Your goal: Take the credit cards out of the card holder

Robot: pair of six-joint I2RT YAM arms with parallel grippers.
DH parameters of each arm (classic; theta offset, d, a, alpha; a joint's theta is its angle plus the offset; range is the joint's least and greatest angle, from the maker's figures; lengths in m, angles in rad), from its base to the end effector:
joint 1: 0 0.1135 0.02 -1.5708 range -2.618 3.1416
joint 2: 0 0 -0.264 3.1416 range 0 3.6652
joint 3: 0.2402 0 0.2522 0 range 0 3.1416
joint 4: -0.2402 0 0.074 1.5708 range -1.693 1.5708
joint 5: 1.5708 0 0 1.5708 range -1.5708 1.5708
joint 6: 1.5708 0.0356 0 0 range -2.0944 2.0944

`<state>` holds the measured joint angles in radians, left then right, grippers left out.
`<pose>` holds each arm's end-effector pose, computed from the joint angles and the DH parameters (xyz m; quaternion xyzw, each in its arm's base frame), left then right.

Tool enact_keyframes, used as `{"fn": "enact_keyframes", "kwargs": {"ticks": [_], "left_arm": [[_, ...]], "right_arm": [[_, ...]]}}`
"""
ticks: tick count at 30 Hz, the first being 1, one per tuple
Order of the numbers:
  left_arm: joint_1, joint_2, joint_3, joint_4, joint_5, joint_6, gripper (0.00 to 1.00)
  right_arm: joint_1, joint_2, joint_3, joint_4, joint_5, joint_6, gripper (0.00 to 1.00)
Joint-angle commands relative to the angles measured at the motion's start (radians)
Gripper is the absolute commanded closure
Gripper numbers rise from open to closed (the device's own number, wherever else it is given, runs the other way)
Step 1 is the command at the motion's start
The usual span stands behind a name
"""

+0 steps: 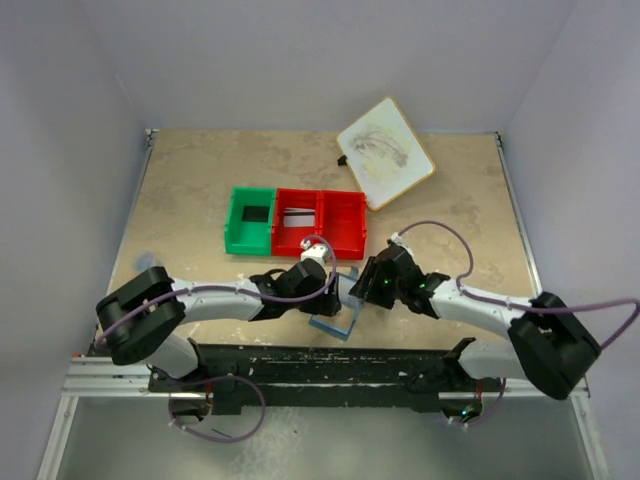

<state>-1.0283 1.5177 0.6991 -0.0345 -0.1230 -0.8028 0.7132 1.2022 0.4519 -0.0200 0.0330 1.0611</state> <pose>0.1530 -0.2453 0.1569 0.0837 0.9310 -0.2429 0.2592 0.1699 0.1454 0.1603 0.1657 0.9058 0.2924 0.2579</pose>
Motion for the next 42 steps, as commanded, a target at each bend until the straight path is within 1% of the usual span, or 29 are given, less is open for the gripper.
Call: {"fn": "enact_keyframes", "kwargs": {"ticks": [1, 3, 5, 6, 9, 11, 13, 14, 17, 20, 22, 24, 26, 27, 29, 31, 33, 35, 39, 42], "left_arm": [[-0.026, -0.050, -0.114, 0.163, 0.118, -0.094, 0.36], [-0.045, -0.075, -0.177, 0.252, 0.149, -0.170, 0.36], [-0.090, -0.093, -0.209, 0.312, 0.139, -0.222, 0.36], [-0.123, -0.093, -0.208, 0.323, 0.118, -0.235, 0.36], [-0.197, -0.061, -0.155, 0.322, 0.076, -0.233, 0.36], [-0.218, -0.064, -0.137, 0.286, 0.022, -0.235, 0.37], [-0.219, -0.093, -0.135, 0.237, -0.030, -0.226, 0.37], [-0.219, -0.110, -0.126, 0.186, -0.085, -0.215, 0.36], [-0.218, -0.185, -0.111, 0.036, -0.193, -0.188, 0.36], [-0.196, -0.278, -0.102, -0.080, -0.269, -0.139, 0.34], [-0.139, -0.322, -0.095, -0.122, -0.277, -0.098, 0.33], [-0.051, -0.339, -0.095, -0.117, -0.224, -0.045, 0.33], [0.040, -0.319, -0.083, -0.095, -0.143, 0.030, 0.33], [0.078, -0.300, -0.060, -0.098, -0.131, 0.067, 0.34], [0.130, -0.246, -0.016, -0.111, -0.116, 0.113, 0.39], [0.142, -0.184, 0.019, -0.087, -0.063, 0.143, 0.44], [0.142, -0.124, 0.049, -0.066, 0.004, 0.155, 0.51], [0.140, -0.085, 0.075, -0.068, 0.032, 0.158, 0.55], [0.140, -0.107, 0.074, -0.052, 0.066, 0.169, 0.60], [0.140, -0.125, 0.070, -0.027, 0.120, 0.180, 0.61]], "right_arm": [[0.002, 0.133, 0.090, 0.161, -0.070, -0.053, 0.45], [0.002, 0.189, 0.153, 0.165, -0.092, -0.108, 0.46], [0.002, 0.250, 0.258, 0.124, -0.066, -0.200, 0.46], [0.004, 0.274, 0.289, 0.118, -0.072, -0.226, 0.47], [0.006, 0.328, 0.338, 0.151, -0.163, -0.296, 0.47], [0.006, 0.362, 0.372, 0.140, -0.195, -0.333, 0.47], [0.005, 0.372, 0.404, 0.057, -0.160, -0.360, 0.47], [0.005, 0.357, 0.410, 0.022, -0.142, -0.351, 0.47], [0.003, 0.280, 0.417, -0.079, 0.000, -0.335, 0.45], [0.003, 0.176, 0.368, -0.094, 0.027, -0.274, 0.45], [0.003, 0.100, 0.287, -0.037, 0.003, -0.206, 0.45], [0.007, 0.032, 0.185, 0.072, -0.043, -0.113, 0.47], [0.019, -0.024, 0.058, 0.208, -0.095, -0.003, 0.49], [0.031, -0.048, 0.016, 0.245, -0.098, 0.038, 0.50], [0.051, -0.078, -0.044, 0.304, -0.088, 0.101, 0.51], [0.057, -0.082, -0.089, 0.383, -0.108, 0.130, 0.51], [0.058, -0.068, -0.123, 0.478, -0.128, 0.154, 0.51], [0.058, -0.044, -0.156, 0.570, -0.139, 0.186, 0.53], [0.058, 0.025, -0.192, 0.707, -0.148, 0.224, 0.55], [0.058, 0.092, -0.175, 0.726, -0.152, 0.230, 0.56]]}}
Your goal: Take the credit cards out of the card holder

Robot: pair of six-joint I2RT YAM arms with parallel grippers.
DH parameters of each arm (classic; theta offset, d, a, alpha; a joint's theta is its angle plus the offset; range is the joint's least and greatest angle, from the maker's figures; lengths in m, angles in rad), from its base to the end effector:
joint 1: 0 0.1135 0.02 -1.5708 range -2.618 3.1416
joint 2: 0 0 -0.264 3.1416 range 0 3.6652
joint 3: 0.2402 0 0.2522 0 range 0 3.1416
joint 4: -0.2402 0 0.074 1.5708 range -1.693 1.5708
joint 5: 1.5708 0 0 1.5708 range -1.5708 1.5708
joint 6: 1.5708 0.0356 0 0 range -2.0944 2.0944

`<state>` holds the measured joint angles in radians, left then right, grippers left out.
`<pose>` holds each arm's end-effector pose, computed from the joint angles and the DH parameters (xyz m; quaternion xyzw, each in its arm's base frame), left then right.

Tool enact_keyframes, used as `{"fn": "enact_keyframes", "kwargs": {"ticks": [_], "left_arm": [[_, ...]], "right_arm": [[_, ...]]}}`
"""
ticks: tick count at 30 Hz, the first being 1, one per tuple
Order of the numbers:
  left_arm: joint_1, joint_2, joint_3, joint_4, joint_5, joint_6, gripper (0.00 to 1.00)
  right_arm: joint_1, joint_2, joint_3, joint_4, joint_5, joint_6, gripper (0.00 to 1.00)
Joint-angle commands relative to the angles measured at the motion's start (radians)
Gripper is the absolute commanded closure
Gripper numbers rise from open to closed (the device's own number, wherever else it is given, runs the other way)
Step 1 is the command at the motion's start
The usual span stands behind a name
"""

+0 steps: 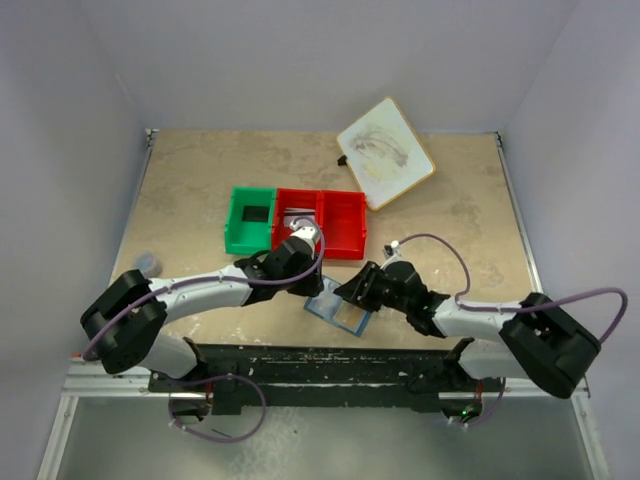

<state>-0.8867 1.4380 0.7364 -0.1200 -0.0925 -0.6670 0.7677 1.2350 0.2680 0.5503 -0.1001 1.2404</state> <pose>0.1829 -0.2191 0.1828 0.0851 0.9259 -0.2256 0.2908 0.1569 0.1564 0.1509 0.1695 0.8201 0.4822 0.2572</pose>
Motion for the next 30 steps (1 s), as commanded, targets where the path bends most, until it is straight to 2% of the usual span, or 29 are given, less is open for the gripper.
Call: {"fn": "enact_keyframes", "kwargs": {"ticks": [1, 3, 5, 10, 15, 18, 23, 30], "left_arm": [[-0.001, -0.035, 0.035, 0.061, 0.098, 0.047, 0.64], [-0.004, -0.018, 0.068, -0.003, 0.054, 0.051, 0.73], [-0.012, -0.057, 0.062, -0.018, 0.012, 0.048, 0.74], [-0.029, -0.127, 0.095, -0.058, 0.027, 0.051, 0.72], [-0.030, -0.004, 0.068, -0.036, 0.052, 0.052, 0.73], [-0.032, 0.044, 0.017, 0.058, 0.101, 0.023, 0.75], [-0.032, 0.068, -0.020, 0.086, 0.042, 0.002, 0.77], [-0.033, 0.107, -0.047, 0.057, -0.023, 0.003, 0.86]], "right_arm": [[0.004, 0.085, 0.014, 0.164, -0.024, 0.051, 0.56], [0.004, 0.144, 0.012, 0.206, -0.059, 0.056, 0.58], [0.004, 0.184, 0.007, 0.239, -0.060, 0.068, 0.60], [0.004, 0.262, 0.000, 0.274, -0.044, 0.096, 0.63], [0.004, 0.282, -0.031, 0.301, -0.030, 0.126, 0.64], [0.004, 0.273, -0.033, 0.297, -0.015, 0.134, 0.64], [0.004, 0.283, -0.039, 0.313, -0.012, 0.135, 0.67], [0.004, 0.370, -0.059, 0.464, -0.050, 0.169, 0.76]]}}
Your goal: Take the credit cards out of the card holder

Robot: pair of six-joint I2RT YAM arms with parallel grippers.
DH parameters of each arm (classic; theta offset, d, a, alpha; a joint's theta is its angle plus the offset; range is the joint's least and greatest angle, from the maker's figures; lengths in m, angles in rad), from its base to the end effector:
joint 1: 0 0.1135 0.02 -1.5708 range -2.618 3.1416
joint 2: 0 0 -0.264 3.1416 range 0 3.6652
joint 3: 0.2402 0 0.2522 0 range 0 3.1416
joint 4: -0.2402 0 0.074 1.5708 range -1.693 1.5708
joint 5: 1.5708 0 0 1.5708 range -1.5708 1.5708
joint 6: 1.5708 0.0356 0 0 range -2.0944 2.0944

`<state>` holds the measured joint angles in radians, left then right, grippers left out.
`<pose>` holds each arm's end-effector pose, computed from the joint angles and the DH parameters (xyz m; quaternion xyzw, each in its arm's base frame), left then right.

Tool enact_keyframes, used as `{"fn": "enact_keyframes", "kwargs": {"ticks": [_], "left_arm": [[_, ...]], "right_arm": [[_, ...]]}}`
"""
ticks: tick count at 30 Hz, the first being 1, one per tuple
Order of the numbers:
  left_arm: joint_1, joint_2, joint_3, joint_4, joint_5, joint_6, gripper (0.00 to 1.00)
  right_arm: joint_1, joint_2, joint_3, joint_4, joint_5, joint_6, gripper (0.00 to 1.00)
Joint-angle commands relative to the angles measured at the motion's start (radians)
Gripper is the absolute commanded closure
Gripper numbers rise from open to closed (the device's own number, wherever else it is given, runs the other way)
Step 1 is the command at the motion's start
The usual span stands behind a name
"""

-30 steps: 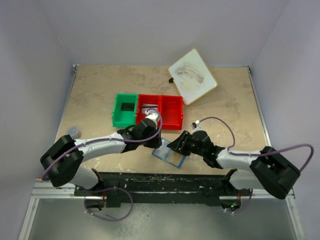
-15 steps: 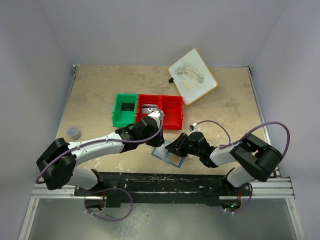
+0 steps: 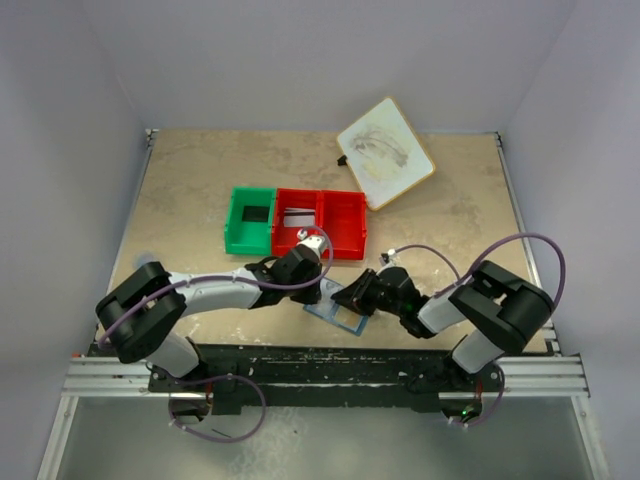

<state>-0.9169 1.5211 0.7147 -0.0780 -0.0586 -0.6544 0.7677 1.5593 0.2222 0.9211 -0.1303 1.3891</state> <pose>0.1775 -0.2282 0.1572 0.1134 0.9345 -0.2184 0.2573 0.1637 0.1645 0.1089 0.2218 0.8069 0.5058 0.2094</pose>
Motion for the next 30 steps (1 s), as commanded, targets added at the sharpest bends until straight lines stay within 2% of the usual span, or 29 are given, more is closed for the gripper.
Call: {"fn": "enact_keyframes", "kwargs": {"ticks": [1, 3, 9, 15, 20, 30], "left_arm": [[-0.003, 0.026, -0.031, 0.015, -0.060, -0.011, 0.88], [-0.008, 0.023, -0.038, 0.005, -0.079, -0.016, 0.90], [-0.010, 0.024, -0.052, -0.005, -0.099, -0.025, 0.91], [-0.010, 0.028, -0.050, -0.004, -0.103, -0.033, 0.93], [-0.010, 0.006, -0.048, -0.021, -0.137, -0.040, 0.93], [-0.010, 0.011, -0.036, -0.018, -0.132, -0.035, 0.93]], "right_arm": [[0.004, 0.057, -0.015, 0.110, -0.023, 0.022, 0.79], [0.004, 0.071, -0.028, 0.156, -0.023, 0.026, 0.84], [0.004, 0.072, -0.027, 0.177, -0.026, 0.001, 0.83], [0.004, 0.103, -0.053, 0.265, -0.050, -0.001, 1.00], [0.004, 0.065, -0.089, 0.265, -0.046, 0.017, 1.00], [0.004, -0.030, -0.107, 0.092, -0.085, 0.007, 1.00]]}}
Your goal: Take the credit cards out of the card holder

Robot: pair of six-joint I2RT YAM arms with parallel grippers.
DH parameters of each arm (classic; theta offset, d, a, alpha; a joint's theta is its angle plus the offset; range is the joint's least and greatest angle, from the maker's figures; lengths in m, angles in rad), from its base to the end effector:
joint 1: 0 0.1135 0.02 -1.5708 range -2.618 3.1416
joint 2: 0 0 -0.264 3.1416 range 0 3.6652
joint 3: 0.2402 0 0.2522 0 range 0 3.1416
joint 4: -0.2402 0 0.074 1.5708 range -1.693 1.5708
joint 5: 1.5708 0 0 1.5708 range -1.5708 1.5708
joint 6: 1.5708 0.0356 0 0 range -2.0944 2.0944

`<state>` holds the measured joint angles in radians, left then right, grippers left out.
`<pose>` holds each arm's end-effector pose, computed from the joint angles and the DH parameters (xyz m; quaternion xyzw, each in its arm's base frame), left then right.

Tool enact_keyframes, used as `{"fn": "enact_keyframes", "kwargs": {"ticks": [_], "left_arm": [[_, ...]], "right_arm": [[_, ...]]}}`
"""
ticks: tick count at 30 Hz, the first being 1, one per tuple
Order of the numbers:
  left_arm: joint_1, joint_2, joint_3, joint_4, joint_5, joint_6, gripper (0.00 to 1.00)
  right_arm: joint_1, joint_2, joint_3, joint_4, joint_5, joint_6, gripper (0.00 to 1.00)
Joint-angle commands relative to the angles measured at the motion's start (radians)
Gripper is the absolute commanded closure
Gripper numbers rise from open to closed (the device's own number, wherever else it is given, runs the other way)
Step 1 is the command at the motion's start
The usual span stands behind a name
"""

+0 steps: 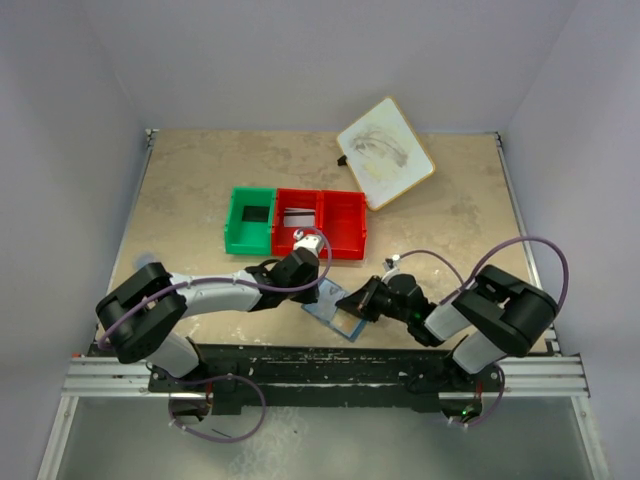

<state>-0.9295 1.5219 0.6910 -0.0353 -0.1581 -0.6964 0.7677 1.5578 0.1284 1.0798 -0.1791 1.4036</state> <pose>0.1763 -0.2268 0.1536 0.0817 0.9325 -0.1989 0.2903 0.1488 0.1524 0.1061 0.2064 0.7911 0.5393 0.2015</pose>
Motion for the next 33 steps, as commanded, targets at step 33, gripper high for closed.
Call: {"fn": "enact_keyframes", "kwargs": {"ticks": [33], "left_arm": [[-0.005, -0.060, -0.015, -0.069, -0.029, -0.014, 1.00]], "right_arm": [[0.004, 0.080, 0.021, 0.024, 0.010, 0.053, 0.79]]}}
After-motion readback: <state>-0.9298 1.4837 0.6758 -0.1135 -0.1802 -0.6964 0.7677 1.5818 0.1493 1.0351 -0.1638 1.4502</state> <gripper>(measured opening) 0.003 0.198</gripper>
